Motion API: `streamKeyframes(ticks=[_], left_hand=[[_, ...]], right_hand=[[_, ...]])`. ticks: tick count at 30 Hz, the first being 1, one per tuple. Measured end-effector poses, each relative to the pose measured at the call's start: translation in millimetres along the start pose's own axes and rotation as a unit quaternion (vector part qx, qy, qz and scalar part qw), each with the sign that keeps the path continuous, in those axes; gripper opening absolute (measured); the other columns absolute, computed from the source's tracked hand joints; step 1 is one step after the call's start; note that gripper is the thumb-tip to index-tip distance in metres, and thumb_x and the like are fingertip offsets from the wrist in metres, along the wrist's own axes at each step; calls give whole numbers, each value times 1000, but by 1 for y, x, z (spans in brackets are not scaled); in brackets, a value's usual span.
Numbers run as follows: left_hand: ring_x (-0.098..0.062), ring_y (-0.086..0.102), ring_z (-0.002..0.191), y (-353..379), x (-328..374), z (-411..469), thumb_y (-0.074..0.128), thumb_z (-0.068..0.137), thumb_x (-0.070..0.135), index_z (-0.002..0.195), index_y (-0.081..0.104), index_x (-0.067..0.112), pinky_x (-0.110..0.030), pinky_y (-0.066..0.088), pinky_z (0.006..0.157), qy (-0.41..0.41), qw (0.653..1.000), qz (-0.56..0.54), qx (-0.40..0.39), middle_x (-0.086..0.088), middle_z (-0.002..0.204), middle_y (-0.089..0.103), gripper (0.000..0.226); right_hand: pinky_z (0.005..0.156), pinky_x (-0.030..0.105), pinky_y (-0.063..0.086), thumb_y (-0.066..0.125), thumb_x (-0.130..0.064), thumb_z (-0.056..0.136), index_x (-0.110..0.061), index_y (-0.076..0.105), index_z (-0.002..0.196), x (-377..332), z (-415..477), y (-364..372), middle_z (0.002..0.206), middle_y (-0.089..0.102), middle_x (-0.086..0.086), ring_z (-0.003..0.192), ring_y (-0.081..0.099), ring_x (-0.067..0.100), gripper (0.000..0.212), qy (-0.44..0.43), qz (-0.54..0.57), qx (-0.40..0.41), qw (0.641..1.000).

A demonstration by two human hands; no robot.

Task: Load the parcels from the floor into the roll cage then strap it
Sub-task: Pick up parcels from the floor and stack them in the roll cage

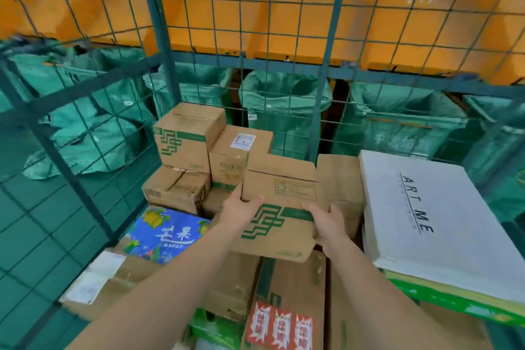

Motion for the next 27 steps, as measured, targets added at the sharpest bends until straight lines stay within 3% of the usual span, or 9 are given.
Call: streamKeyframes(ticks=[8,10,12,16,18,20,22,25,27], left_hand=[[-23,64,109,33,11,43,69,64,53,148,37,34,-44,53,96,-34,999,-1,-31,3,129,62,92],[-23,64,109,33,17,47,71,77,44,147,39,31,-43,53,96,-42,999,3,-34,6,126,62,78],[-23,64,109,31,26,49,68,88,32,143,44,30,-43,52,97,-36,999,11,-39,12,109,62,59],[-22,64,107,29,27,61,66,90,22,139,49,28,-43,51,98,-29,997,28,-63,9,108,63,52],[-21,65,106,27,22,66,67,89,23,138,49,31,-42,51,98,-31,996,28,-76,11,104,63,53],[-19,65,106,26,18,69,68,89,23,133,50,38,-42,51,98,-34,995,31,-90,11,108,65,50],[-19,63,109,24,15,71,66,91,19,136,47,37,-41,50,99,-40,993,36,-103,10,115,62,52],[-19,64,101,23,8,75,56,96,10,146,44,24,-37,56,85,-82,989,11,-122,3,115,60,53],[-15,62,90,21,5,76,50,100,10,146,42,24,-26,53,69,-112,985,-2,-130,-1,115,62,49]], right_hand=[[62,31,50,72,-13,88,-19,56,109,-9,59,-13,98,65,1,85,64,18,27,20,10,49,999],[61,31,50,71,-12,88,-16,56,115,-11,67,-10,97,65,2,84,64,18,31,22,0,52,998],[60,31,50,71,-13,88,-14,55,121,-10,74,-6,99,65,3,84,65,19,37,27,-8,58,998],[76,45,60,79,-21,72,-10,38,147,-3,89,-2,115,66,9,92,69,26,86,35,-22,75,996],[80,51,60,80,-27,62,-11,38,146,-2,93,-1,116,66,10,92,70,27,96,37,-40,85,995],[76,52,61,77,-38,44,-13,48,133,0,101,-1,113,67,10,89,71,28,96,38,-74,107,991],[80,52,60,69,-49,36,-21,56,120,-1,109,2,114,66,8,95,67,29,90,32,-180,137,973],[102,54,43,64,-62,47,-35,55,121,-8,107,25,129,55,1,122,51,32,80,11,-393,102,914],[111,57,34,61,-67,56,-40,54,130,-13,103,46,144,50,0,135,41,31,80,-5,-409,49,911]])
Point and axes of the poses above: each hand's wrist, its own z-axis towards the middle knuckle, its own y-axis out of the palm, x = y × z, the point moved 4 cm from there along z, towards the middle knuckle
